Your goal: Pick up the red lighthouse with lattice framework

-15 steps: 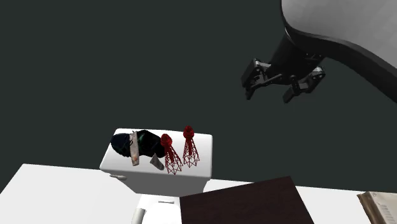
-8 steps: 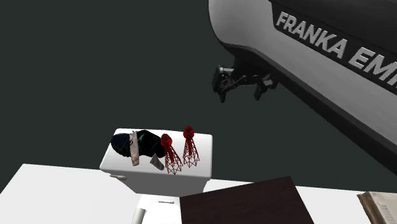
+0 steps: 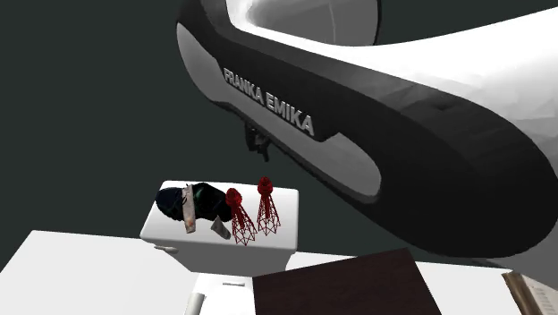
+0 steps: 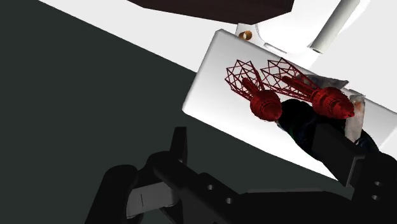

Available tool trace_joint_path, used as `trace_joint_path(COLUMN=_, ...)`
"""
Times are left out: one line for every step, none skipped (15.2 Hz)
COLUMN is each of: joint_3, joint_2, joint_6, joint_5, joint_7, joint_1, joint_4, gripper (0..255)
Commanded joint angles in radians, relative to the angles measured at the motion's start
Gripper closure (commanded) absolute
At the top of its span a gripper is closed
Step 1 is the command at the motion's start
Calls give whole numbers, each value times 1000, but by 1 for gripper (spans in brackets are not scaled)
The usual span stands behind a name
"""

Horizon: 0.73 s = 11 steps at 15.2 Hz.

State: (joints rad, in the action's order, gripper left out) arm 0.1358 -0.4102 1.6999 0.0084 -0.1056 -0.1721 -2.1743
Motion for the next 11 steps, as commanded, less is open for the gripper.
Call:
trace_joint_path(joint_3=34, joint_2=54, joint_6=4, joint_5=-9, joint_7=5, joint_1=-24, joint_4=21, gripper=0)
trace_joint_path(joint_3=50, joint_2=81, joint_6=6, joint_5=-14, joint_7=8, joint_1=-35, joint_4=30, gripper=0)
trace_joint_path(joint_3=66, joint_2=108, joint_6=8, joint_5=-20, joint_7=10, joint_1=-46, joint_4=40, gripper=0)
trace_joint_path(joint_3=82, joint_2=134, joint_6=10, joint_5=-27, joint_7=12, joint_1=-58, joint_4=50, gripper=0)
trace_joint_path(joint_3=98, joint_2=161, joint_6=12, joint_5=-33, joint_7=14, joint_1=-69, joint_4=59, gripper=0)
trace_joint_path(joint_3=114, joint_2=187, joint_6=13, joint_5=-41, joint_7=16, joint_1=-80, joint_4=69, gripper=0)
trace_joint_path(joint_3=130, joint_2=214, joint_6=14, joint_5=-49, joint_7=17, joint_1=-91, joint_4=79, gripper=0)
trace_joint_path(joint_3=145, joint_2=241, joint_6=15, joint_5=-57, joint_7=18, joint_1=-103, joint_4=88, gripper=0)
trace_joint_path(joint_3=160, joint_2=267, joint_6=16, joint_5=-66, joint_7=19, joint_1=-114, joint_4=97, gripper=0)
trace_joint_path(joint_3=175, joint_2=294, joint_6=16, joint_5=-75, joint_7=20, joint_1=-126, joint_4=106, gripper=0)
trace_joint_path(joint_3=190, joint_2=320, joint_6=16, joint_5=-84, joint_7=21, joint_1=-138, joint_4=116, gripper=0)
